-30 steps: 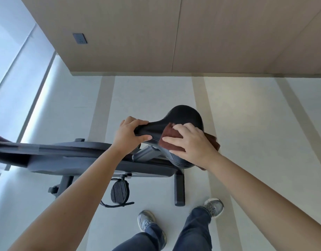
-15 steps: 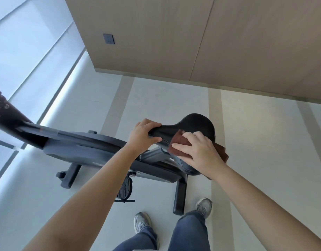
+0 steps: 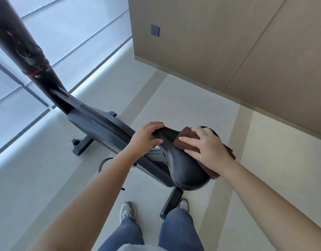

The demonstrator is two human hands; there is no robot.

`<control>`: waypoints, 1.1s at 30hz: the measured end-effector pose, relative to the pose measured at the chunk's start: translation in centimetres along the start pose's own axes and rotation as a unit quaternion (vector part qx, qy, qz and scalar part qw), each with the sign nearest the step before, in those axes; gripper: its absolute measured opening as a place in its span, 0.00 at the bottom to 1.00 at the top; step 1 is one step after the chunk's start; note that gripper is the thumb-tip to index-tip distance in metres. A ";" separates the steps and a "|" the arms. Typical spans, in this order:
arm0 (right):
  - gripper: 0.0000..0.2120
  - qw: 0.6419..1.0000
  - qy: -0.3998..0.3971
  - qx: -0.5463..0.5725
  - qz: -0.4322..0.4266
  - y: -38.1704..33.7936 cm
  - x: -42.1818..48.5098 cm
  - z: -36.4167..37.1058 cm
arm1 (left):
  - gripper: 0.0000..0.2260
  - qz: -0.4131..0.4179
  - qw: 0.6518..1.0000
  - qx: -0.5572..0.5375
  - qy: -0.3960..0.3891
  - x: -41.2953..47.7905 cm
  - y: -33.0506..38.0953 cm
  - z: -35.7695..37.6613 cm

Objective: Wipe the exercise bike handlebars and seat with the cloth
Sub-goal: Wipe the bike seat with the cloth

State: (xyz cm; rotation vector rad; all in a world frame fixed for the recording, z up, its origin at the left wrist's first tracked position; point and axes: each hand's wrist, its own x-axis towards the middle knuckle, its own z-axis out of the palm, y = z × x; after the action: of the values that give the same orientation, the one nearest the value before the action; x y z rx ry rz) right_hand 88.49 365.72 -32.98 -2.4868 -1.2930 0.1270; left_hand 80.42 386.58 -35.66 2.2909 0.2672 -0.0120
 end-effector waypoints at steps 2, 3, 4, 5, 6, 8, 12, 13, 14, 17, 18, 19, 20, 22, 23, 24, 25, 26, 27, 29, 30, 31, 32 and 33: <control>0.16 1.000 -0.004 0.010 -0.024 1.5 -1.2 -0.5 | 0.22 -0.019 0.999 -0.009 0.026 -0.4 0.3 0.6; 0.16 0.999 -0.010 0.012 -0.035 2.0 -1.2 -0.7 | 0.22 -0.030 0.999 -0.015 0.041 -0.7 0.5 0.9; 0.16 0.999 -0.014 0.012 -0.046 2.2 -0.8 -0.6 | 0.22 -0.042 0.997 -0.019 0.056 -1.0 0.7 1.3; 0.15 0.998 -0.013 0.011 -0.055 2.3 0.0 -0.4 | 0.22 -0.053 0.996 -0.023 0.072 -1.2 0.9 1.6; 0.15 0.998 -0.012 0.012 -0.060 2.2 1.1 -0.3 | 0.22 -0.065 0.994 -0.028 0.088 -1.4 1.1 2.0; 0.17 0.997 -0.036 0.029 -0.055 1.5 3.9 -0.1 | 0.23 -0.087 0.988 -0.038 0.122 -1.7 1.6 2.7; 0.19 0.989 -0.119 0.070 -0.054 1.5 6.9 -0.1 | 0.23 -0.120 0.974 -0.052 0.187 -2.8 3.2 4.4; 0.19 0.987 -0.127 0.069 -0.064 2.0 6.5 -0.3 | 0.23 -0.134 0.968 -0.063 0.201 -3.3 3.7 4.8; 0.19 0.987 -0.124 0.066 -0.079 2.7 5.6 -0.7 | 0.23 -0.150 0.963 -0.073 0.211 -3.8 4.2 5.3; 0.17 0.986 -0.078 0.077 -0.126 5.3 2.4 -1.6 | 0.22 -0.187 0.954 -0.108 0.206 -5.6 5.5 7.1; 0.17 0.985 -0.067 0.085 -0.136 5.9 1.7 -1.7 | 0.22 -0.192 0.952 -0.124 0.201 -6.2 6.0 7.8; 0.17 0.984 -0.064 0.087 -0.142 6.3 1.3 -1.7 | 0.22 -0.197 0.950 -0.140 0.199 -6.6 6.5 8.6; 0.17 0.984 -0.062 0.084 -0.147 6.4 1.2 -1.5 | 0.21 -0.204 0.946 -0.153 0.201 -7.0 7.1 9.2; 0.16 0.985 -0.048 0.074 -0.149 6.0 1.6 -1.1 | 0.20 -0.217 0.938 -0.165 0.212 -7.4 7.9 10.3; 0.16 0.986 -0.041 0.067 -0.145 5.6 2.1 -0.9 | 0.20 -0.221 0.937 -0.162 0.218 -7.5 8.1 10.5; 0.16 0.988 -0.039 0.060 -0.140 5.0 2.7 -0.7 | 0.20 -0.224 0.936 -0.154 0.221 -7.6 8.2 10.6; 0.16 0.989 -0.046 0.052 -0.132 4.5 3.4 -0.5 | 0.20 -0.227 0.937 -0.147 0.223 -7.7 8.2 10.7; 0.17 0.990 -0.059 0.046 -0.123 3.9 4.2 -0.3 | 0.19 -0.230 0.936 -0.141 0.225 -7.7 8.2 10.7; 0.18 0.990 -0.072 0.042 -0.116 3.4 4.8 -0.2 | 0.18 -0.234 0.935 -0.138 0.227 -7.8 8.2 10.7; 0.18 0.989 -0.088 0.040 -0.113 2.8 5.6 -0.1 | 0.17 -0.238 0.935 -0.126 0.232 -8.1 8.4 10.9; 0.19 0.988 -0.090 0.039 -0.121 2.9 5.6 -0.1 | 0.17 -0.240 0.935 -0.118 0.234 -8.3 8.6 11.0; 0.19 0.986 -0.091 0.038 -0.133 3.0 5.3 -0.2 | 0.17 -0.240 0.935 -0.111 0.236 -8.5 8.8 11.2; 0.19 0.984 -0.087 0.034 -0.153 3.2 4.6 -0.4 | 0.18 -0.239 0.936 -0.106 0.238 -8.7 9.0 11.5; 0.18 0.980 -0.080 0.027 -0.180 3.4 3.7 -0.5 | 0.19 -0.238 0.935 -0.103 0.241 -9.0 9.3 11.8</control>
State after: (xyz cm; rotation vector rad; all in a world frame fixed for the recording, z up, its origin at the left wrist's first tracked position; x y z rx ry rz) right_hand 93.45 366.77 -33.37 -2.1904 -1.7567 0.2744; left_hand 74.31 370.12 -35.89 1.9398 1.0225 0.3188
